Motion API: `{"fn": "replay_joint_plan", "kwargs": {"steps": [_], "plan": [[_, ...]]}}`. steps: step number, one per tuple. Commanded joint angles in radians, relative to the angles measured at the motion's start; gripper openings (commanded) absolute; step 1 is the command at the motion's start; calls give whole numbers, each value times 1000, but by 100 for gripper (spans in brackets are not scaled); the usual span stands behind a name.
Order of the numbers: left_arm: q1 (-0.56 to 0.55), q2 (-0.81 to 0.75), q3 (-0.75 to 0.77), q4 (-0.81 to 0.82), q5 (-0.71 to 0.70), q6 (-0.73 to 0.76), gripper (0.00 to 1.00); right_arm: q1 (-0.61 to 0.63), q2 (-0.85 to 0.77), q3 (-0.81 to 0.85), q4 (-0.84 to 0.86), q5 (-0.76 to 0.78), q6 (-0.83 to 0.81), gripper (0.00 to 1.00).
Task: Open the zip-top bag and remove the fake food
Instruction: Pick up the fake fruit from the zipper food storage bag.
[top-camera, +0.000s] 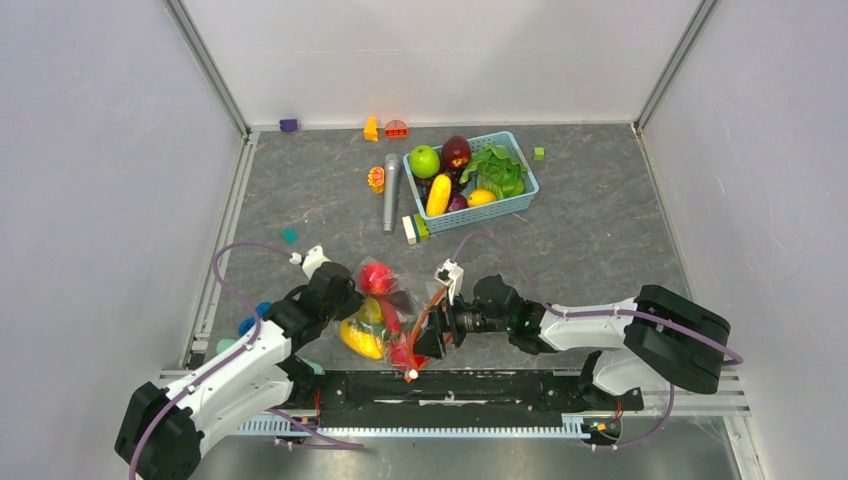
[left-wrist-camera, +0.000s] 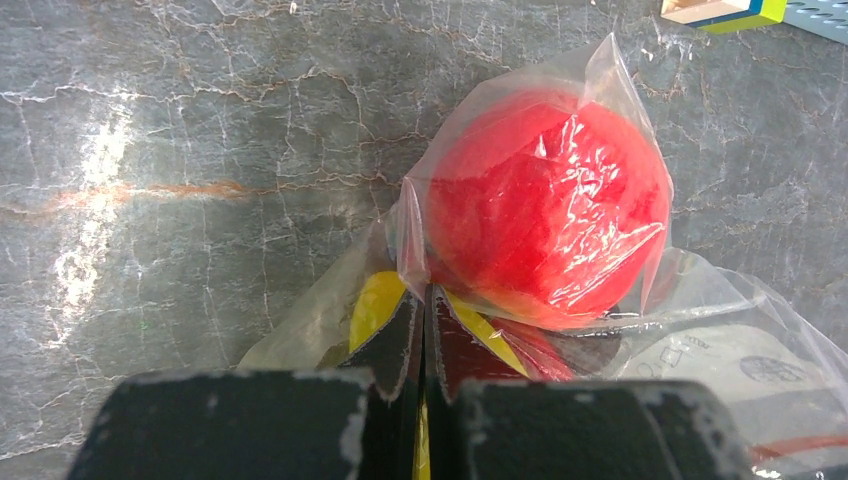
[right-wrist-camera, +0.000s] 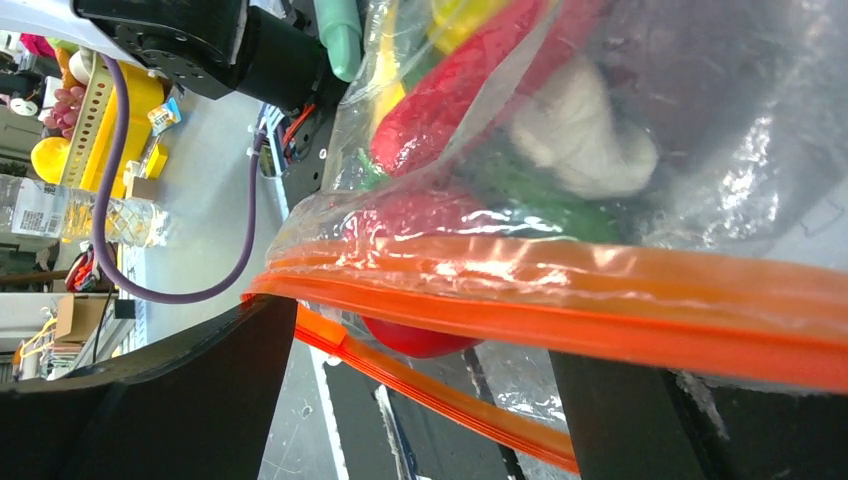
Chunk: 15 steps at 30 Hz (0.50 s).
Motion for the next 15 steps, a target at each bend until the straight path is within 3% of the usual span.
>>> {"fn": "replay_joint_plan", "kwargs": {"steps": [1, 7, 15], "plan": [[-3, -1, -16, 15, 6, -27, 2, 33, 20, 64, 13, 21, -13, 98], [-5, 15, -18, 26, 12, -30, 2, 76, 61, 93, -4, 46, -18, 98], [-8, 4, -26, 27, 14, -36, 2, 131, 122, 193, -155, 157, -84, 98]]}}
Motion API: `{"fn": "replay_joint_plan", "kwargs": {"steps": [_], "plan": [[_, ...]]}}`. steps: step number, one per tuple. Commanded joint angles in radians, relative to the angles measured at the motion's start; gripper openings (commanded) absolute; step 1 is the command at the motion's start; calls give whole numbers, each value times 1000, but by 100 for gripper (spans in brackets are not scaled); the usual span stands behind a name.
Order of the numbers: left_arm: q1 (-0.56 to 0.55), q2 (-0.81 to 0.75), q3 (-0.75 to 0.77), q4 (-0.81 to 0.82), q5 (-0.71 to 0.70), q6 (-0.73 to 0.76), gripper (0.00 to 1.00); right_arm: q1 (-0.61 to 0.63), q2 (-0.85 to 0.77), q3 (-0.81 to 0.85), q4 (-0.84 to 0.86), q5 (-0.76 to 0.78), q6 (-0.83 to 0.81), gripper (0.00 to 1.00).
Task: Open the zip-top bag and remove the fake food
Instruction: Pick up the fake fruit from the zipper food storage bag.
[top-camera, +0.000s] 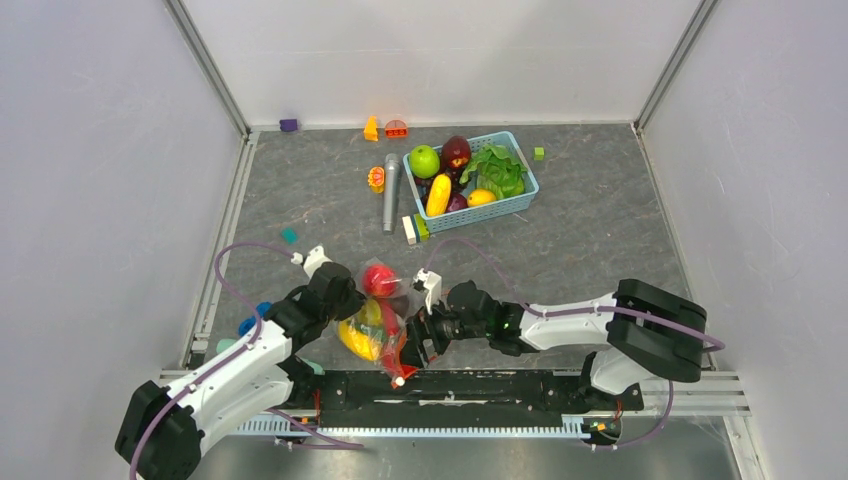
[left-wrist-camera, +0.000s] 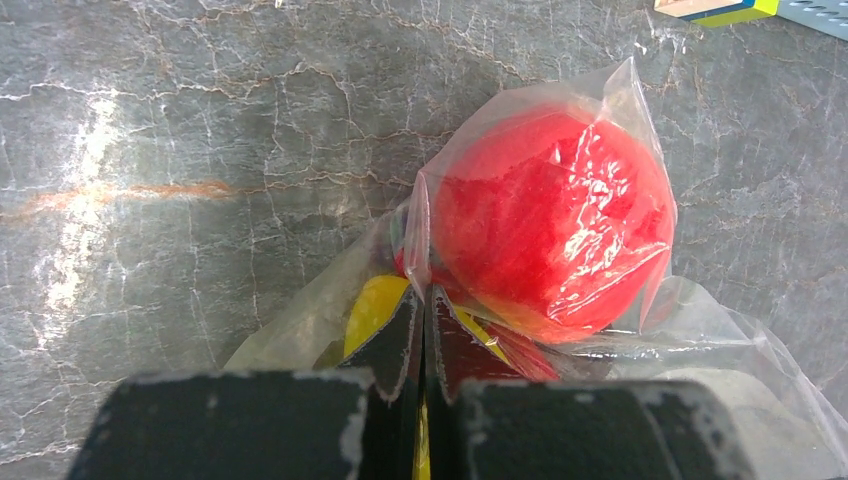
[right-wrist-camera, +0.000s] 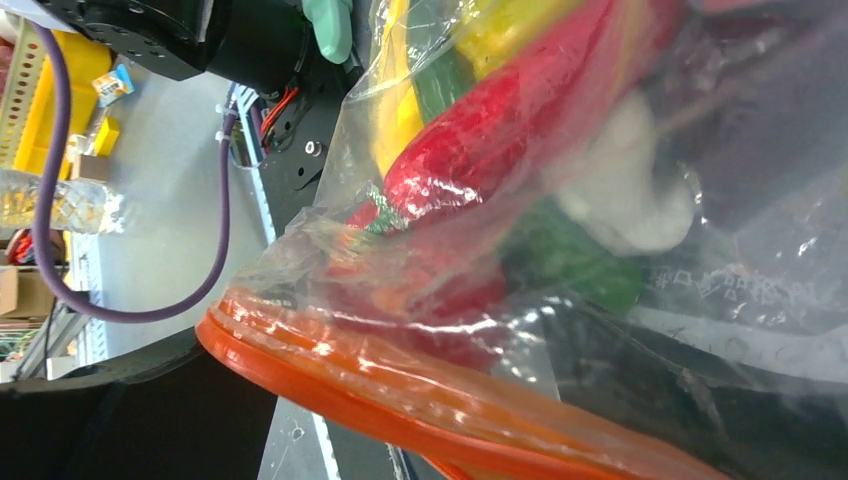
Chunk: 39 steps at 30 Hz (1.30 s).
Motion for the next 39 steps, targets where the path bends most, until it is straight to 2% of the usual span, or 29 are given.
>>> {"fn": "replay_joint_plan", "kwargs": {"steps": [1, 17, 25, 32, 39], "plan": [[-8, -3, -19, 5, 0, -37, 2, 23, 34, 70, -61, 78, -49, 98], [-11, -13, -29, 5, -3, -43, 2, 82, 157, 152, -122, 120, -82, 97], [-11, -15, -29, 3, -11, -46, 2, 82, 96, 136, -177, 187, -116, 65], [-11, -13, -20, -1, -25, -49, 2, 70, -6, 106, -288, 282, -137, 62], [-12, -5, -15, -6, -33, -50, 2, 12, -142, 22, -327, 287, -133, 59]]}}
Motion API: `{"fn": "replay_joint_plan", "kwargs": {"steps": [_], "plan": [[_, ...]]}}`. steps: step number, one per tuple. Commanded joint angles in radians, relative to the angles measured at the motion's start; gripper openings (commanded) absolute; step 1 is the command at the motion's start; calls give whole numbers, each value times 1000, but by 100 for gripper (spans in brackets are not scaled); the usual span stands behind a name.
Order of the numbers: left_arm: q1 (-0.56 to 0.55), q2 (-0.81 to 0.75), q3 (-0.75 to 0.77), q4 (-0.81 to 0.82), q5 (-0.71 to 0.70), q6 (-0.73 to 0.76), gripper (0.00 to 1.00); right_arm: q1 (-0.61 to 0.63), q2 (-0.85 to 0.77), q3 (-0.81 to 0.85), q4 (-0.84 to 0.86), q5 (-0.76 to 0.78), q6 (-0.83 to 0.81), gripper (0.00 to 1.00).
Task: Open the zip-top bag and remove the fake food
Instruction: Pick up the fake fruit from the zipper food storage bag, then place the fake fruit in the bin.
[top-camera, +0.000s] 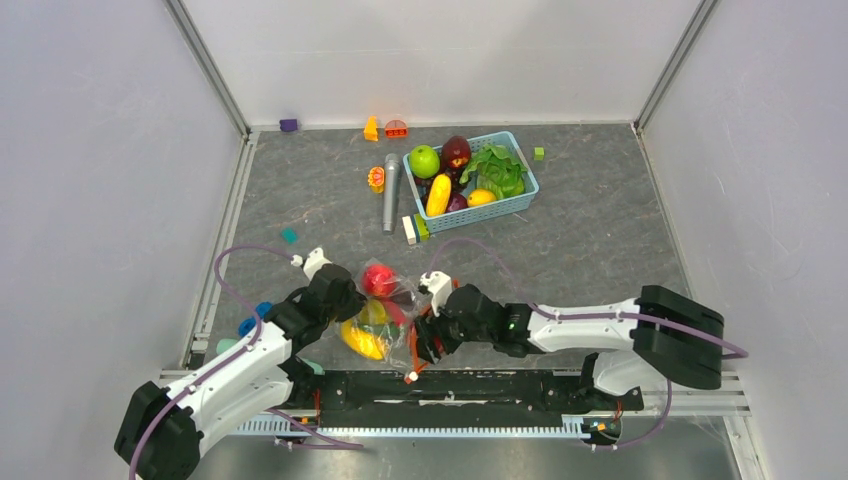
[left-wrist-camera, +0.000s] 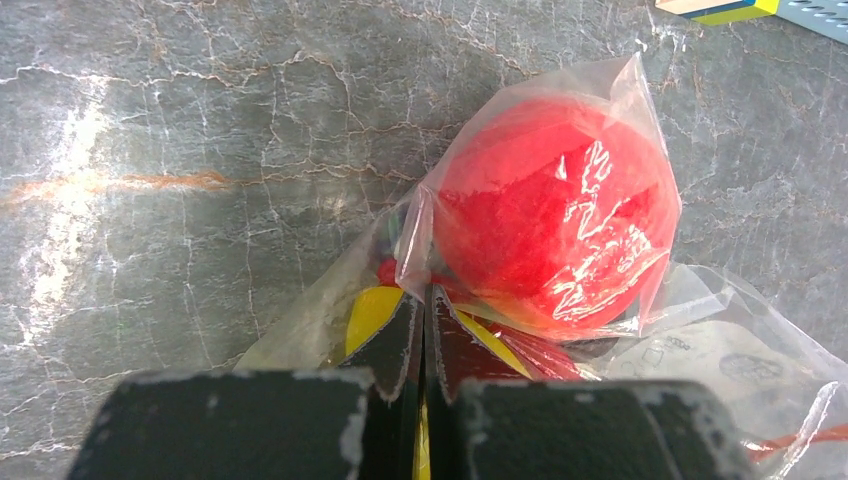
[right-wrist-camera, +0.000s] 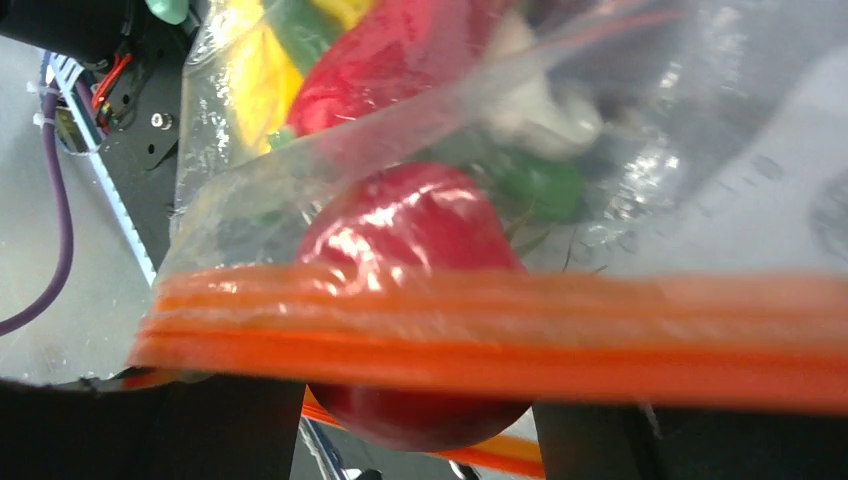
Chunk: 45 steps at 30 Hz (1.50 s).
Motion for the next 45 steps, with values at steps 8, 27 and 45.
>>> {"fn": "replay_joint_plan", "kwargs": {"steps": [8, 27, 45], "plan": [[-4, 5, 0, -19, -43, -34, 2, -139, -244, -82, -148, 22, -51, 58], [2, 124, 127, -50, -125, -117, 2, -623, -243, 292, -497, 30, -284, 57], [168, 100, 137, -117, -92, -116, 2, -718, 368, 897, -477, 40, -423, 56]]}}
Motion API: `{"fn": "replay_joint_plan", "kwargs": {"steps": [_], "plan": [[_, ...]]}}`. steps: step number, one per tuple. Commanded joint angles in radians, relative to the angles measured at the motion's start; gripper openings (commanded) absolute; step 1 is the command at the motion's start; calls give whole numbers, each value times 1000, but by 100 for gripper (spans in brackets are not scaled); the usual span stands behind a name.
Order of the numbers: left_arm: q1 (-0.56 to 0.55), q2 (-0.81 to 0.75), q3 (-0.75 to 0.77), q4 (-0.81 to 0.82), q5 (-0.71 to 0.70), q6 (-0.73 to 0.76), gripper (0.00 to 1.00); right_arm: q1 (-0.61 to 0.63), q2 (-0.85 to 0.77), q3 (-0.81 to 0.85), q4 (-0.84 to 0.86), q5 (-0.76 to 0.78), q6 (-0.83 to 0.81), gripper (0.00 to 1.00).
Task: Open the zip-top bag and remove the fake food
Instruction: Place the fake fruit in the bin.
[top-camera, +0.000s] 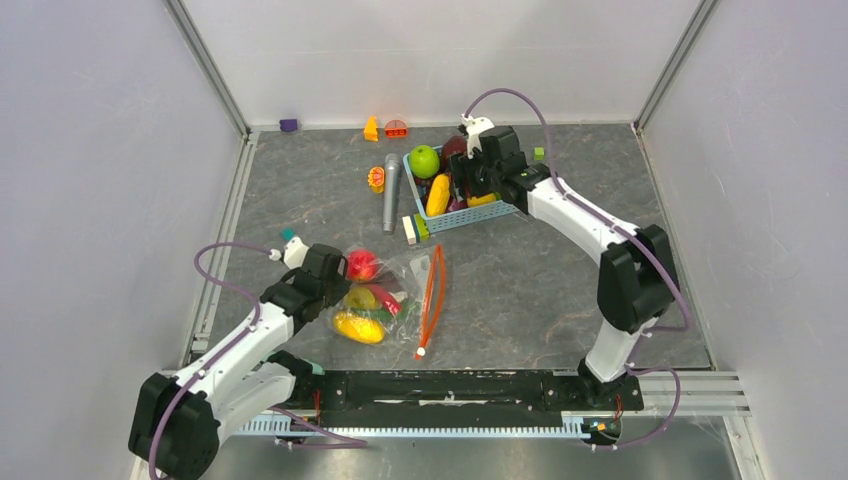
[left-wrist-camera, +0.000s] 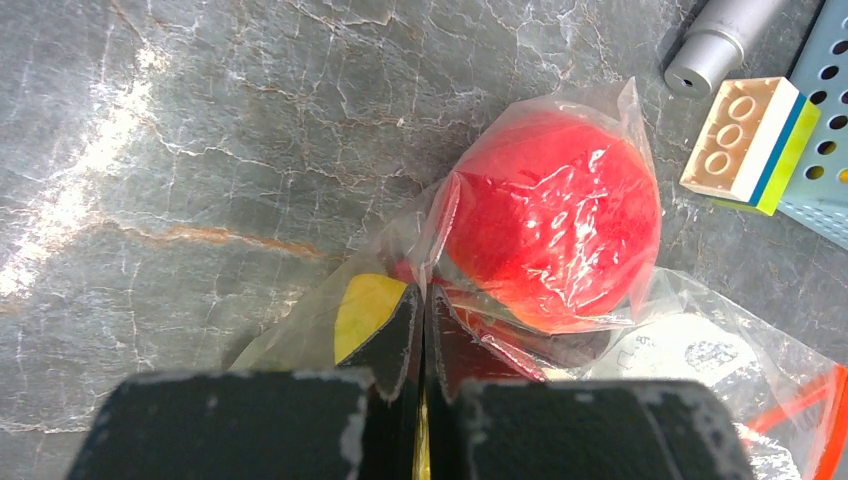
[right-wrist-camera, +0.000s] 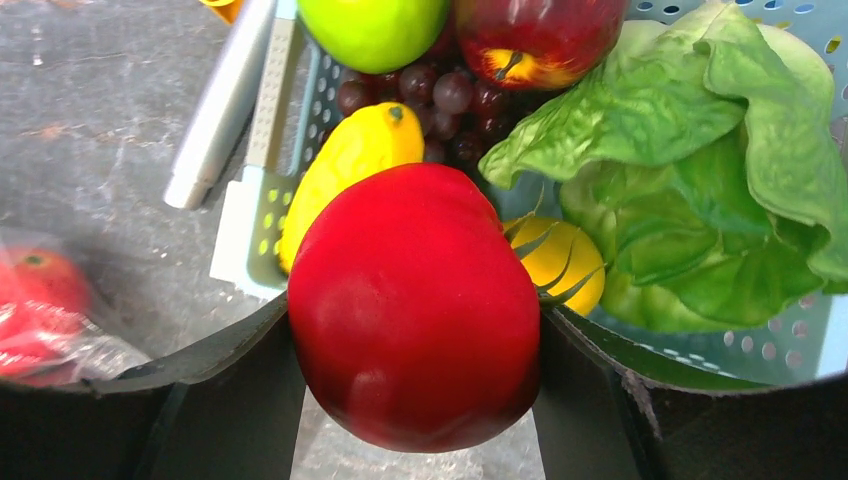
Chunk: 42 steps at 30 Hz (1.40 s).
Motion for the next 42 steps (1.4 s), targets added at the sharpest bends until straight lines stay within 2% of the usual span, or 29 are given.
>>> {"fn": "replay_joint_plan", "kwargs": {"steps": [1, 7, 9, 16, 18, 32, 36, 39, 42], "plan": [[10, -22, -3, -13, -11, -26, 2, -9, 80, 92, 35, 19, -53, 57], [11, -36, -23, 4, 10, -27, 2, -16, 141, 96, 76, 51, -68, 59], [10, -42, -21, 2, 10, -23, 2, -19, 156, 100, 76, 67, -69, 63], [11, -48, -13, 1, 15, -8, 2, -23, 150, 95, 79, 69, -81, 94], [10, -48, -14, 5, 20, -10, 2, -24, 136, 90, 79, 74, -86, 98], [10, -42, -14, 20, 38, 1, 2, -32, 30, 50, 64, 113, -114, 97], [10, -36, -14, 25, 45, 1, 2, -32, 50, 50, 48, 131, -128, 86], [11, -40, -19, 27, 46, 1, 2, -32, 65, 49, 41, 162, -139, 73], [11, -44, -26, 28, 45, 0, 2, -31, 74, 41, 36, 170, -144, 67]]}}
